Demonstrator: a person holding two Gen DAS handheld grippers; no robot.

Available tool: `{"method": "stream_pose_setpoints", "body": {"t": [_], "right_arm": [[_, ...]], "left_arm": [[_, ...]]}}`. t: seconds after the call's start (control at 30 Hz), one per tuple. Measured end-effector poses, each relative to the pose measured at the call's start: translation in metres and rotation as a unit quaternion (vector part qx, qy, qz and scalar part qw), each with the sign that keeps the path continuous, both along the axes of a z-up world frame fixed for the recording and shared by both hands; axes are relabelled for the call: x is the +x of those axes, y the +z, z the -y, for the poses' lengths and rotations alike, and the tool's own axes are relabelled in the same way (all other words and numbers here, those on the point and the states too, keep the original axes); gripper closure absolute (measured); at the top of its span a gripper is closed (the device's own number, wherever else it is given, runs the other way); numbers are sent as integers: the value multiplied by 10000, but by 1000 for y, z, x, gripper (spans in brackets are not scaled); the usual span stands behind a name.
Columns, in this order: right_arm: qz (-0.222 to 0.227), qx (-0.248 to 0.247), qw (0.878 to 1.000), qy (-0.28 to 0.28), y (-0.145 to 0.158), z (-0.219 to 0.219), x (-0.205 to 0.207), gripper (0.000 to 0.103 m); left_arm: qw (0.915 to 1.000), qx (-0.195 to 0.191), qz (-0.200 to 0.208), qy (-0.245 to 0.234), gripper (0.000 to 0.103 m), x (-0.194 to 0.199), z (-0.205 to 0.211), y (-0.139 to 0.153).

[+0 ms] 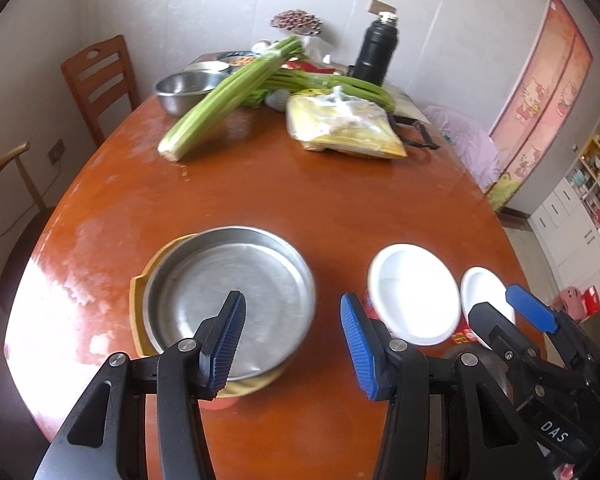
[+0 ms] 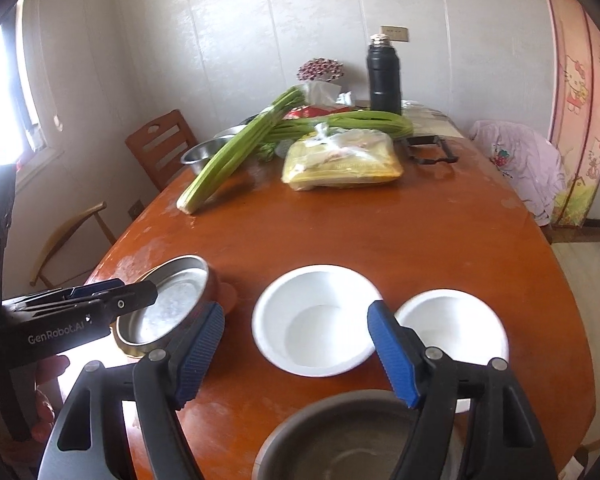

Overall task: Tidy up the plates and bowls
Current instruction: 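Move the left tool to the deep steel bowl and grasp its rim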

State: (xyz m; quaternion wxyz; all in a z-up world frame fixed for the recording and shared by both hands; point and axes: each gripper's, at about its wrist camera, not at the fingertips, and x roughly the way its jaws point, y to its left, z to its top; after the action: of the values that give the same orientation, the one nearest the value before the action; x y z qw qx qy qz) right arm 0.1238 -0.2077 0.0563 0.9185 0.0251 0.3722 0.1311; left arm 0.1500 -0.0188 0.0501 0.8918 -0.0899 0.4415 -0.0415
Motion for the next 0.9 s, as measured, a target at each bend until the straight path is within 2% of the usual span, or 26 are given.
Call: {"method": "stream_pose_setpoints", "body": {"t": [0.4, 0.8, 0.9], "right_arm": [[-20, 82, 9984, -562, -2, 68, -19, 27], [-293, 45, 9966, -767, -28, 108, -56, 27], [-394, 43, 9963, -762, -39, 111, -63, 27]], "left_arm": [[9976, 52, 33, -684, 52, -13, 70, 0], [9909, -83, -301, -1307, 52, -34, 112, -30], [9899, -13, -414, -1357, 52, -37, 120, -40]]}}
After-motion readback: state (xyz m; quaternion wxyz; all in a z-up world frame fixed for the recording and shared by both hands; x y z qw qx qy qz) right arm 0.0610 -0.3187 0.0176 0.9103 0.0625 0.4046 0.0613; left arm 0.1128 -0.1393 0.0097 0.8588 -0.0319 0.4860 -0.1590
